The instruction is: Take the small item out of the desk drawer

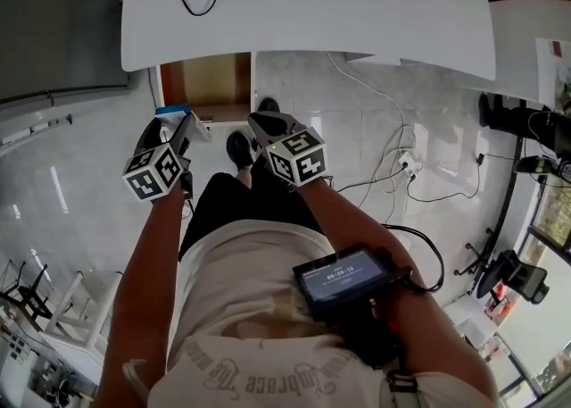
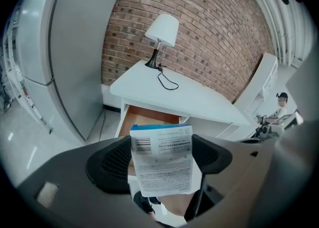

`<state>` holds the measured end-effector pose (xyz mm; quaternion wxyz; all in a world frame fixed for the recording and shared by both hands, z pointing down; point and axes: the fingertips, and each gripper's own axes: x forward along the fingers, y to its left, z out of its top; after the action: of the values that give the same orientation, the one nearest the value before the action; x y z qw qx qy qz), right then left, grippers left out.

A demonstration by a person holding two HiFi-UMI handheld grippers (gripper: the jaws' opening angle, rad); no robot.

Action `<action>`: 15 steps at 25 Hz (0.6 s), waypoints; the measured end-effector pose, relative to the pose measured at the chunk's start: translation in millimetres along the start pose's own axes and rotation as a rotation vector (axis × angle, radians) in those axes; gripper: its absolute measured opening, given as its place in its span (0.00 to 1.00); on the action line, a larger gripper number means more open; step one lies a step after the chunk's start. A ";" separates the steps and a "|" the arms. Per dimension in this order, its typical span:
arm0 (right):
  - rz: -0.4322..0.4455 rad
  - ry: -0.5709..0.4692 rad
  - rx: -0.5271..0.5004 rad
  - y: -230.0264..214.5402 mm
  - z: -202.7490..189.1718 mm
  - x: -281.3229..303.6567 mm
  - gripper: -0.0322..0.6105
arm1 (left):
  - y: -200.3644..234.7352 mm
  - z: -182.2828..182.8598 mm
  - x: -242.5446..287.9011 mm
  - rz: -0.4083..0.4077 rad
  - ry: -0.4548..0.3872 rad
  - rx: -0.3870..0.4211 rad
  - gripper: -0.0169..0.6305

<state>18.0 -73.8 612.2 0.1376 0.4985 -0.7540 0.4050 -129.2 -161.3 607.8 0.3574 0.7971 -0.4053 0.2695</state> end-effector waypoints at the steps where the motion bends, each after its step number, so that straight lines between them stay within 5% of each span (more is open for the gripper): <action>1: -0.002 -0.001 -0.002 -0.2 1.1 -2.1 0.06 | -2.9 1.8 -1.8 -0.007 -0.004 0.006 0.61; 15: -0.032 -0.051 -0.041 11.7 25.5 -23.1 0.06 | -10.0 14.3 -36.5 -0.052 -0.068 -0.006 0.61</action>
<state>23.7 -76.1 576.3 0.1348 0.5176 -0.7574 0.3745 -138.0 -151.9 569.4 0.3528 0.8150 -0.3969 0.2317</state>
